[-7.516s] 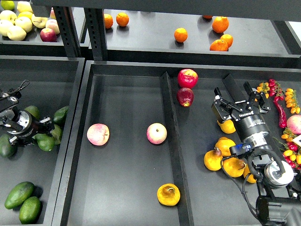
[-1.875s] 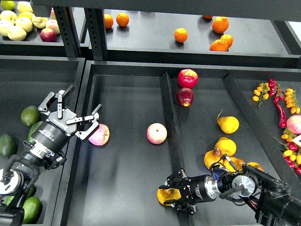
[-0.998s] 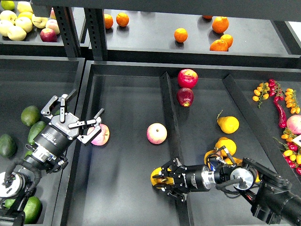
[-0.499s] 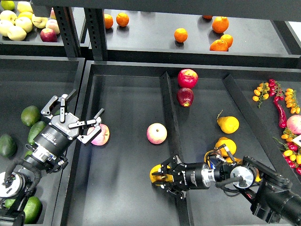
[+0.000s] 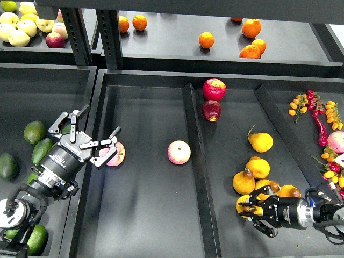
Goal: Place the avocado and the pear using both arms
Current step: 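Carry the pear with the right gripper into the pear bin, then open the right gripper to release the pear among the pears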
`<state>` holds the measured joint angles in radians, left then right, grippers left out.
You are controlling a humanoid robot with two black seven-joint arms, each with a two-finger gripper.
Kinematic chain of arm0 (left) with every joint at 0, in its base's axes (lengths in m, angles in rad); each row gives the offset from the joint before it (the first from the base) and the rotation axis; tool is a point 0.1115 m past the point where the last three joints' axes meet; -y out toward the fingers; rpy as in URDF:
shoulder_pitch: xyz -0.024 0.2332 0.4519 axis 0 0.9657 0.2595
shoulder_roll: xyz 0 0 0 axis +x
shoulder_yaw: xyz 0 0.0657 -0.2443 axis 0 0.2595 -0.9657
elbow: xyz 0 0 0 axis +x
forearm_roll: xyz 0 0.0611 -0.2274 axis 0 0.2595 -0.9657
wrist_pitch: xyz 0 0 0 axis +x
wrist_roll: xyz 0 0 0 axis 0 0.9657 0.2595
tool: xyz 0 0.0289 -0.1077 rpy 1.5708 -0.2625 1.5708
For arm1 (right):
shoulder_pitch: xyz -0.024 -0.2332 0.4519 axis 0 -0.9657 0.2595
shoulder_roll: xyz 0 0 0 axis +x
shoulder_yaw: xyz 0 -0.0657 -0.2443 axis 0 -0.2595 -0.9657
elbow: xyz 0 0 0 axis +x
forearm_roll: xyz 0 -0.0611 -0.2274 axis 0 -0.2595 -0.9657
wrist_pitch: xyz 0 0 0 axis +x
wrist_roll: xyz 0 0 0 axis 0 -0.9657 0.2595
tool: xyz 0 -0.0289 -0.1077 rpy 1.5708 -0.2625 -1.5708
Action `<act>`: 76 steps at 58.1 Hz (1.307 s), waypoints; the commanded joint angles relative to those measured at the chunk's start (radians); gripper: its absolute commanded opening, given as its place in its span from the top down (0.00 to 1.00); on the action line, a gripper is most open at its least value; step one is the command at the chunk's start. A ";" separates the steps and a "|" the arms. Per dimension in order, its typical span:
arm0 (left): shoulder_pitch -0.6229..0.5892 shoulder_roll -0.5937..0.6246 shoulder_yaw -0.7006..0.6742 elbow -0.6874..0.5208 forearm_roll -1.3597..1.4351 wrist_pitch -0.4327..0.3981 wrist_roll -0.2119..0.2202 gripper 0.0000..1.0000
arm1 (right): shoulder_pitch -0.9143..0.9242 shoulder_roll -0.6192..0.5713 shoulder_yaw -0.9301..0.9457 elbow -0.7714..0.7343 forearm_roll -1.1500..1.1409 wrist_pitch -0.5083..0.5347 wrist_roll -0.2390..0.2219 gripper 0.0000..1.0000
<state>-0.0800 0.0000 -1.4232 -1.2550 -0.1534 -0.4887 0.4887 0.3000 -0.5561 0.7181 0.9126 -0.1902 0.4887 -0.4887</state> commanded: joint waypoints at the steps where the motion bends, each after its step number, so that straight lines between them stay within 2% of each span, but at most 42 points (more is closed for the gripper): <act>1: 0.002 0.000 0.001 0.000 0.000 0.000 0.000 0.01 | -0.015 0.002 0.000 -0.001 -0.006 0.000 0.000 0.81; 7: 0.003 0.000 0.003 0.000 0.000 0.000 0.000 0.01 | -0.015 0.004 0.001 -0.001 -0.006 0.000 0.000 0.77; 12: 0.005 0.000 0.006 -0.004 0.000 0.000 0.000 0.01 | -0.015 0.004 0.006 0.002 -0.008 0.000 0.000 0.69; 21: 0.005 0.000 0.009 -0.006 0.000 0.000 0.000 0.01 | -0.018 0.002 0.006 0.003 -0.008 0.000 0.000 0.64; 43: 0.006 0.000 0.010 -0.006 0.000 0.000 0.000 0.01 | -0.010 -0.024 0.011 0.041 -0.006 0.000 0.000 0.35; 51: 0.016 0.000 0.012 -0.006 0.000 0.000 0.000 0.01 | -0.002 -0.054 0.014 0.103 0.005 0.000 0.000 0.29; 59: 0.016 0.000 0.012 -0.006 0.000 0.000 0.000 0.01 | 0.007 -0.062 0.080 0.147 0.006 0.000 0.000 0.20; 60: 0.016 0.000 0.015 -0.006 0.000 0.000 0.000 0.01 | 0.016 -0.053 0.115 0.147 0.006 -0.002 0.000 0.16; 64: 0.017 0.000 0.015 -0.006 0.000 0.000 0.000 0.01 | 0.042 -0.027 0.167 0.144 0.006 -0.030 0.000 0.09; 76: 0.020 0.000 0.017 -0.001 0.001 0.000 0.000 0.01 | 0.103 0.139 0.330 0.117 0.006 -0.193 0.000 0.02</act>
<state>-0.0607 0.0000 -1.4086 -1.2611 -0.1534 -0.4887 0.4887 0.3763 -0.5075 0.9524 1.0497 -0.1840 0.3832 -0.4887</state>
